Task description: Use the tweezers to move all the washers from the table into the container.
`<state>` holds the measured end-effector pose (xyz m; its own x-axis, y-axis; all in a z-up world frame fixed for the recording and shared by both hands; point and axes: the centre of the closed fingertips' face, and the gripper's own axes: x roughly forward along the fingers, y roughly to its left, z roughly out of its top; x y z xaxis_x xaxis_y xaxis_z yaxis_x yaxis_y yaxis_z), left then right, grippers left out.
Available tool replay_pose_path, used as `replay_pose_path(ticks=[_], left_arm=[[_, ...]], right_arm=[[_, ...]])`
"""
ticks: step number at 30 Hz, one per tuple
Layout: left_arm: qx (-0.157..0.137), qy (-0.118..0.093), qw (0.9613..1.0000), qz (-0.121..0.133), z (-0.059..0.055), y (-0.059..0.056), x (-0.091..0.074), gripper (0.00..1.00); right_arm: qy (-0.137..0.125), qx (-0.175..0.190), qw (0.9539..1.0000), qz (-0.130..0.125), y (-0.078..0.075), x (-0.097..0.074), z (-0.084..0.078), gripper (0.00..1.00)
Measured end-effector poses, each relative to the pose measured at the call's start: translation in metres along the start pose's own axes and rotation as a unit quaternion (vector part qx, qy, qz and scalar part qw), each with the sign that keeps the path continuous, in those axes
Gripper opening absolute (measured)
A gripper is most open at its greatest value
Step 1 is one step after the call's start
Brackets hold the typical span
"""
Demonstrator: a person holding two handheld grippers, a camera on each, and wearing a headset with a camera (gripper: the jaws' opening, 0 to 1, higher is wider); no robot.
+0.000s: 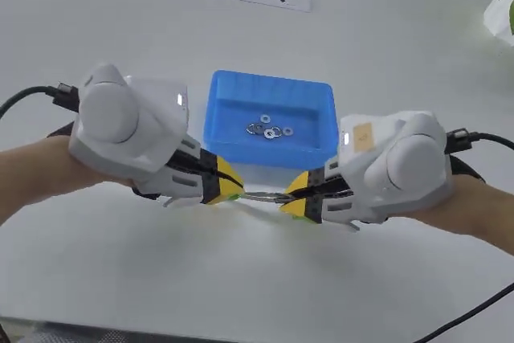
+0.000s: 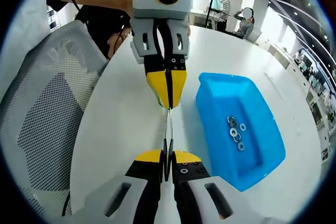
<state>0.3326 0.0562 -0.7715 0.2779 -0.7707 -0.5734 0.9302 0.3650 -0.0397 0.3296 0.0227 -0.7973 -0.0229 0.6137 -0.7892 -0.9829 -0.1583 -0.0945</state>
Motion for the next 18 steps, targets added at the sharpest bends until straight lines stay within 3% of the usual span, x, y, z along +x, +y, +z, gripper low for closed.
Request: replay_pose_path(ticks=[7,8,14,18], left_arm=[[0.016,0.032,0.9993,-0.002,-0.012,-0.003,0.005,0.12],[0.014,0.035,0.9993,-0.005,-0.014,-0.005,0.005,0.13],[0.001,0.045,0.9989,0.011,-0.02,-0.006,-0.003,0.2],[-0.01,0.053,0.9983,0.022,-0.024,-0.009,-0.011,0.24]], right_arm=[[0.028,-0.04,0.9988,0.0,0.004,0.006,-0.01,0.11],[0.021,-0.042,0.9989,0.0,0.004,0.006,-0.008,0.11],[0.025,-0.017,0.9994,-0.018,-0.002,0.001,-0.01,0.25],[0.028,0.005,0.9994,-0.022,0.002,-0.006,-0.014,0.27]])
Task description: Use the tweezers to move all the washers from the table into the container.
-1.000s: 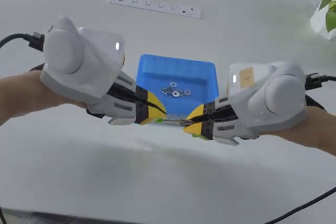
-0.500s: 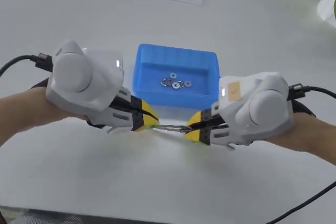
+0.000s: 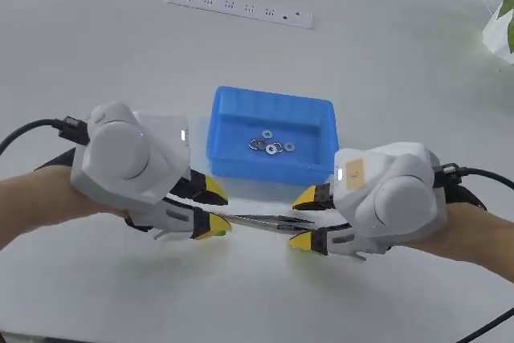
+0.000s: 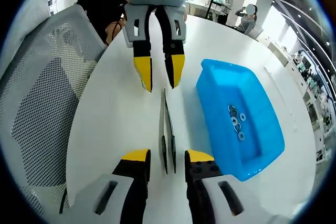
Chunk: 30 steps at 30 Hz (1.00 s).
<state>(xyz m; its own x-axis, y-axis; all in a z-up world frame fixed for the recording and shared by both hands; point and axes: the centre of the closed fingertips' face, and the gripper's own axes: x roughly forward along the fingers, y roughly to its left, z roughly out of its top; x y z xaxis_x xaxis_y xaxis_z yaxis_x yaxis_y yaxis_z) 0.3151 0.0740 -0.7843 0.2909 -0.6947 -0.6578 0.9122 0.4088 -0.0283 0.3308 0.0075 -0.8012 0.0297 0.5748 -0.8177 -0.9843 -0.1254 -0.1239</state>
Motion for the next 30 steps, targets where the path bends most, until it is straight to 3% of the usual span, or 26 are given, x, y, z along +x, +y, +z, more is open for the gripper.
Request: replay_pose_path(ticks=[3,4,6,8,9,11,15,16,17,18,20,23,30], left_arm=[[-0.038,-0.04,0.9978,0.037,0.008,0.005,-0.012,0.26],[-0.045,-0.045,0.997,0.044,0.009,0.005,-0.016,0.27],[-0.046,-0.044,0.9966,0.052,0.007,0.004,-0.025,0.3],[-0.051,-0.043,0.9959,0.06,0.005,0.002,-0.033,0.4],[-0.056,-0.045,0.9955,0.062,0.004,0.001,-0.036,0.47],[-0.061,-0.047,0.9949,0.066,0.005,-0.002,-0.043,0.59],[-0.052,-0.054,0.9933,0.088,0.016,0.0,-0.058,0.64],[-0.051,-0.057,0.9928,0.091,0.019,0.0,-0.061,0.7],[-0.052,-0.063,0.9918,0.098,0.025,0.0,-0.065,0.75],[-0.052,-0.065,0.9912,0.103,0.028,0.001,-0.067,0.82],[-0.046,-0.064,0.9908,0.11,0.033,0.0,-0.071,0.95],[-0.027,-0.062,0.9906,0.118,0.04,-0.001,-0.078,0.98],[-0.024,-0.077,0.9859,0.147,0.049,-0.002,-0.096,1.0]], right_arm=[[-0.029,0.047,0.9983,-0.021,0.0,-0.012,0.005,0.28],[-0.039,0.062,0.9969,-0.028,0.0,-0.016,0.007,0.3],[-0.064,0.089,0.993,-0.045,-0.002,-0.028,0.011,0.33],[-0.1,0.084,0.9889,-0.071,-0.005,-0.043,0.018,0.44],[-0.123,0.089,0.9858,-0.072,-0.002,-0.052,0.023,0.49],[-0.139,0.107,0.9822,-0.067,0.004,-0.063,0.026,0.54],[-0.138,0.104,0.98,-0.098,0.004,-0.084,0.021,0.58],[-0.143,0.109,0.9773,-0.113,0.002,-0.089,0.021,0.61],[-0.144,0.112,0.9761,-0.118,0.001,-0.091,0.021,0.65],[-0.149,0.128,0.9712,-0.136,-0.003,-0.096,0.02,0.72],[-0.15,0.124,0.968,-0.159,-0.007,-0.102,0.019,0.87],[-0.139,0.119,0.9683,-0.17,-0.007,-0.107,0.016,0.99],[-0.142,0.119,0.964,-0.191,-0.008,-0.12,0.021,1.0]])
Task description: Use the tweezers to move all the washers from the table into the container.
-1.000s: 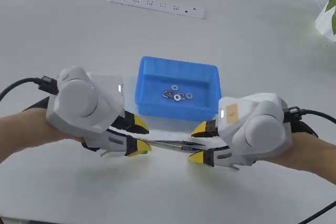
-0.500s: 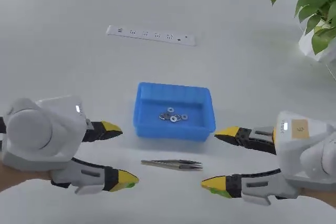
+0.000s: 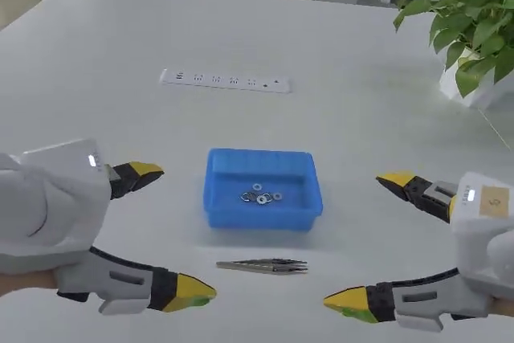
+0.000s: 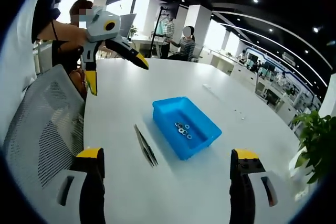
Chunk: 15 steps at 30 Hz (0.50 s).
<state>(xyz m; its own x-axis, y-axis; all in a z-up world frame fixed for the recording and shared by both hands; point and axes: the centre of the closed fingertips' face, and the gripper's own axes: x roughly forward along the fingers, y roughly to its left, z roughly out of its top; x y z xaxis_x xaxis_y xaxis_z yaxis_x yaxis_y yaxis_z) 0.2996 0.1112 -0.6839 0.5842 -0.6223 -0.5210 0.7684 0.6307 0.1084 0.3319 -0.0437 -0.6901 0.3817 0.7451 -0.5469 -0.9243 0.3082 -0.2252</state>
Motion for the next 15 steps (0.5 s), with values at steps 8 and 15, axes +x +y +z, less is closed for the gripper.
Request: replay_pose_path(ticks=[8,15], left_arm=[[0.019,0.018,0.9988,0.042,0.0,0.012,-0.013,1.0],[0.012,-0.019,0.9983,0.053,0.026,0.016,-0.02,1.0]], right_arm=[[0.005,-0.012,0.9998,-0.015,-0.001,-0.003,0.004,1.0],[0.0,0.008,0.9998,-0.016,-0.002,-0.013,0.005,1.0]])
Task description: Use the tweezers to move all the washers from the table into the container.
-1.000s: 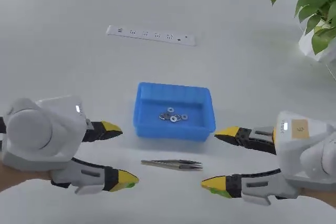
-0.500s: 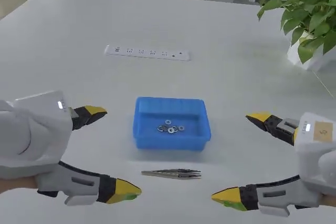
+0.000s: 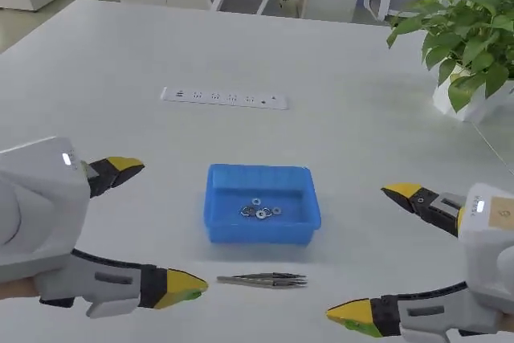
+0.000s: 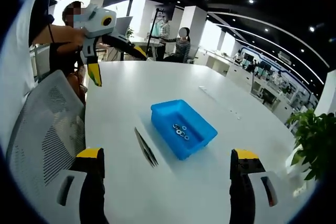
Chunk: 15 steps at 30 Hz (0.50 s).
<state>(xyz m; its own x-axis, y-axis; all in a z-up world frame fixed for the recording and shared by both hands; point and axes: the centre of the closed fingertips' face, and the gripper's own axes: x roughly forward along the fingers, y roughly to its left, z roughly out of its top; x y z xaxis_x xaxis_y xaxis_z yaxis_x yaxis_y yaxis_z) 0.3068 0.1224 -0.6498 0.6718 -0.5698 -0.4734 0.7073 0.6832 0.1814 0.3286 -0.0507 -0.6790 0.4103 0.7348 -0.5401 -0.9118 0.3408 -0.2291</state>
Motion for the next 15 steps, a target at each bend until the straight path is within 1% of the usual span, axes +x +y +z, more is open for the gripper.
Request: replay_pose_path(ticks=[2,4,5,6,8,9,12,15], left_arm=[[0.001,0.0,1.0,0.007,0.002,0.002,-0.002,1.0],[-0.013,-0.009,0.9998,0.008,0.005,0.001,-0.005,1.0],[-0.015,-0.011,0.9998,0.007,0.006,0.0,-0.005,1.0],[-0.013,-0.009,0.9999,0.006,0.005,-0.001,-0.005,1.0],[-0.005,0.003,1.0,0.004,0.001,-0.005,-0.006,1.0],[-0.004,0.012,0.9999,-0.002,-0.001,-0.008,-0.006,1.0],[-0.001,0.01,0.9999,-0.006,0.001,-0.012,-0.007,1.0],[-0.004,0.01,0.9999,-0.01,0.002,-0.014,-0.008,1.0]], right_arm=[[0.003,-0.002,1.0,0.003,0.001,-0.001,-0.001,1.0],[0.004,-0.002,1.0,0.007,0.003,-0.002,-0.002,1.0],[0.005,-0.005,1.0,0.007,0.004,-0.003,-0.003,1.0],[0.007,-0.007,0.9999,0.006,0.004,-0.003,-0.004,1.0],[0.009,-0.007,0.9999,0.006,0.005,-0.003,-0.005,1.0],[0.009,-0.006,0.9999,0.008,0.006,-0.004,-0.005,1.0],[0.012,-0.013,0.9998,0.009,0.008,-0.006,-0.006,1.0],[0.012,-0.014,0.9998,0.008,0.007,-0.008,-0.006,1.0]])
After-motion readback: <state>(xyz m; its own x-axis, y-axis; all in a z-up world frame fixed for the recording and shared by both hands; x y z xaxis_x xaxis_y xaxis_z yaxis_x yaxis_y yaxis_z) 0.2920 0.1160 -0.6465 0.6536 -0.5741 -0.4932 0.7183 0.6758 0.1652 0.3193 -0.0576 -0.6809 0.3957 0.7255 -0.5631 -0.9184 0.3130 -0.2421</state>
